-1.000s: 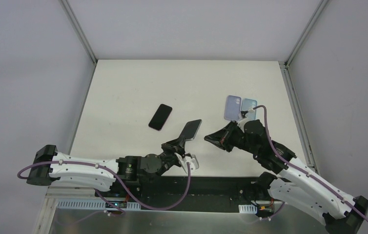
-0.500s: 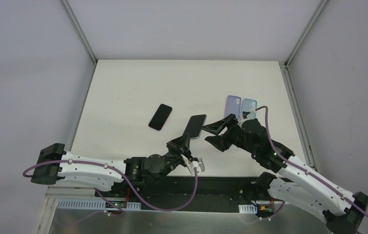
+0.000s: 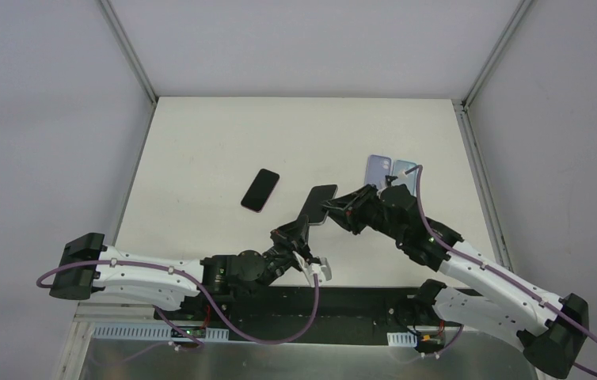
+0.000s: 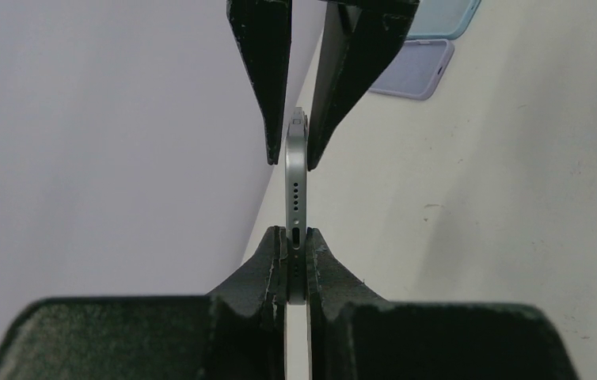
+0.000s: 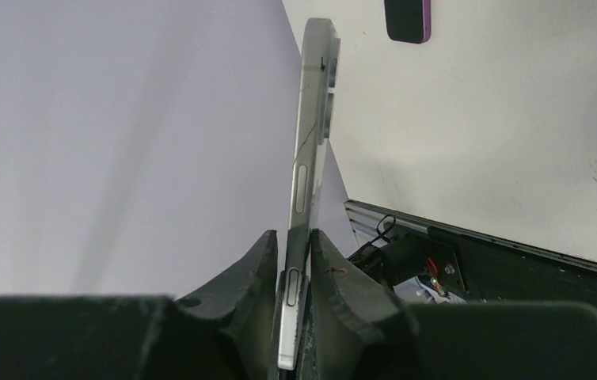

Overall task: Take the phone out of the phone case
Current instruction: Place the phone at the center of the board.

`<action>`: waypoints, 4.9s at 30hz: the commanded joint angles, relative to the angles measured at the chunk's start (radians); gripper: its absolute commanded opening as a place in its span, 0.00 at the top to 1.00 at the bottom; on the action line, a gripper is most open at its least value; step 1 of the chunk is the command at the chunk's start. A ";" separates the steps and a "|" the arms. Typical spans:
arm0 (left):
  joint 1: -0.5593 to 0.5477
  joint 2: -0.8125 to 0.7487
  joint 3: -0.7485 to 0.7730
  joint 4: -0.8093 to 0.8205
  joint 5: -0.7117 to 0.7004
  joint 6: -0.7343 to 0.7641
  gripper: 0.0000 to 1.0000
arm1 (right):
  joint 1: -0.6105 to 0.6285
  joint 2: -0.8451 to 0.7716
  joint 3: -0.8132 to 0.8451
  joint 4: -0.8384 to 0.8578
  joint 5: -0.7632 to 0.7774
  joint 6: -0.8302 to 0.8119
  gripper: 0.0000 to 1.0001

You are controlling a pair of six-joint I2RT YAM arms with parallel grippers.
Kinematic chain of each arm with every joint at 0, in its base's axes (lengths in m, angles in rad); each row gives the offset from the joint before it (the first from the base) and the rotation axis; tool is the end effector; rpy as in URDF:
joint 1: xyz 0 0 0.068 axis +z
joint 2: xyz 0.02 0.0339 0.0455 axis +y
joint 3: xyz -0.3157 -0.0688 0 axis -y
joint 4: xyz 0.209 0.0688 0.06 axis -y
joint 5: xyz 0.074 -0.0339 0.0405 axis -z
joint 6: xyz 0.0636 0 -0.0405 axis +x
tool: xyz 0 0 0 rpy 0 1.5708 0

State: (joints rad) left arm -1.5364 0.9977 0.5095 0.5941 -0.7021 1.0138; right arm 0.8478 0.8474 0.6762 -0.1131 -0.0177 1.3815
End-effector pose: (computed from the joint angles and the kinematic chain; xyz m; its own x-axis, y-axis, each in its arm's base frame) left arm 0.0474 -0.1819 0.3467 0.6309 0.5113 -0.5836 0.3886 0.4428 0.8080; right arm 0.1045 0.1202 0.3351 -0.7823 0.5976 -0.1757 0.0391 0.3286 0.9436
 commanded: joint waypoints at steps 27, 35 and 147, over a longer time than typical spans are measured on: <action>0.002 -0.073 0.018 0.097 0.017 -0.074 0.40 | -0.001 0.009 0.053 0.073 -0.039 -0.126 1.00; 0.004 -0.133 0.004 0.088 -0.075 -0.124 0.07 | -0.001 -0.130 0.058 -0.108 0.119 -0.251 1.00; 0.680 0.061 0.135 0.220 1.237 -1.987 1.00 | -0.002 -0.799 -0.246 -0.071 0.007 -0.738 0.00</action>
State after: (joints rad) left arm -0.9051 1.1419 0.6289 0.8017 0.5076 -0.9833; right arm 0.8467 0.0978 0.3496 -0.0074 -0.1005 0.6731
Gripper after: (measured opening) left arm 0.086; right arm 0.987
